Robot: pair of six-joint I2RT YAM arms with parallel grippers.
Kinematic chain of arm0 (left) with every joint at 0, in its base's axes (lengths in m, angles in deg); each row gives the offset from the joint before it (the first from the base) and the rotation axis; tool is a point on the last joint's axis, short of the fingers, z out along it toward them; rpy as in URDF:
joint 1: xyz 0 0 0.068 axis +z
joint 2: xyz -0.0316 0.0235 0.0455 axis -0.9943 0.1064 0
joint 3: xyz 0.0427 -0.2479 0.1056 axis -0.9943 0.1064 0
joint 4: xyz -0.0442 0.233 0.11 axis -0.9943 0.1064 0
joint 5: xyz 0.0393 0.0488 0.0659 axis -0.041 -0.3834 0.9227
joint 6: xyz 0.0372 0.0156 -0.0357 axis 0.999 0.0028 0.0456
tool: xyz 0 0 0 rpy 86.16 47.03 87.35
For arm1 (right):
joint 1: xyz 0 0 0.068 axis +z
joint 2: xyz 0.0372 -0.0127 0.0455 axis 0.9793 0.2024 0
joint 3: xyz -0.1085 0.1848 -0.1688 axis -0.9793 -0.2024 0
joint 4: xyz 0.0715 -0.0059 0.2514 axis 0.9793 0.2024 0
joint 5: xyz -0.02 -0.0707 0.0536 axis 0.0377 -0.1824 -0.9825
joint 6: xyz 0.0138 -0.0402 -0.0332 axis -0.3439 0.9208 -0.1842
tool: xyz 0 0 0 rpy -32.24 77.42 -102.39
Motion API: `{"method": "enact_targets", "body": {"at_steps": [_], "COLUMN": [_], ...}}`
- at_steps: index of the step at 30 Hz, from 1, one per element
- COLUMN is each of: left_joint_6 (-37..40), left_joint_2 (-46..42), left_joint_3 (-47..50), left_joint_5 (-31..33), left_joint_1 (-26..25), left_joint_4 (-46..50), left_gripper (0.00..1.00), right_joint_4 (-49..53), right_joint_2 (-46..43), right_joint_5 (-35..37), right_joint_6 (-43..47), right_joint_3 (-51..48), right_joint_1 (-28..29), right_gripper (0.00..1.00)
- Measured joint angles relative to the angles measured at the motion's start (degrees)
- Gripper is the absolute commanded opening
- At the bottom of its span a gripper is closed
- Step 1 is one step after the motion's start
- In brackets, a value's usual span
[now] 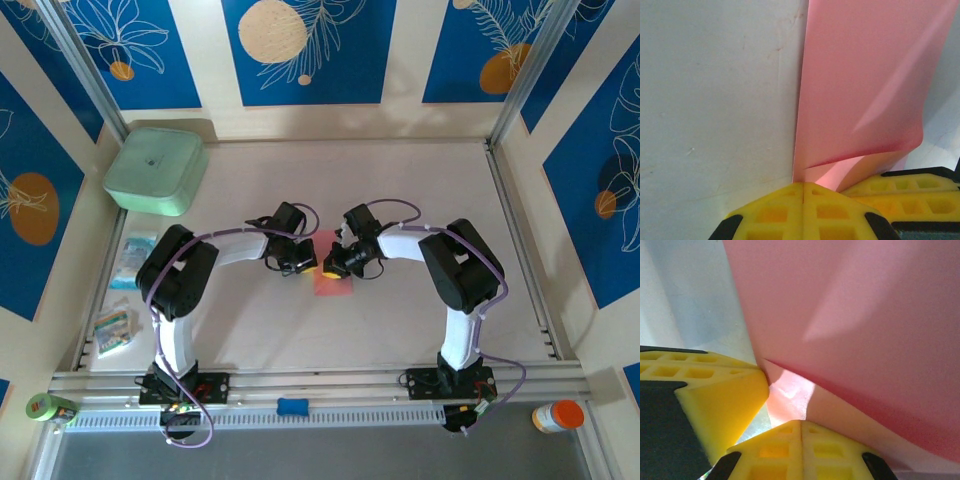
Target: Fold a paper plane with a square sheet of paper (pick it up from the middle)
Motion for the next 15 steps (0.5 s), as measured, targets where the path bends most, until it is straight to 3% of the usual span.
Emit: {"method": "enact_targets", "body": {"at_steps": [6, 15], "left_joint_6": [-0.63, -7.30], "left_joint_2": [-5.44, -9.86], "left_joint_3": [1.16, 11.43], "left_joint_5": [0.81, -2.49], "left_joint_1": [0.00, -0.79], "left_joint_4": [-1.31, -9.07], "left_gripper": [0.06, 0.06], "right_joint_4": [1.31, 3.23], "right_joint_2": [0.09, 0.46], "right_joint_5": [0.83, 1.60], "right_joint_6": [0.44, 0.85], "right_joint_3": [0.72, 1.92], "right_joint_1": [0.35, 0.74], "right_gripper": [0.00, 0.00]}}
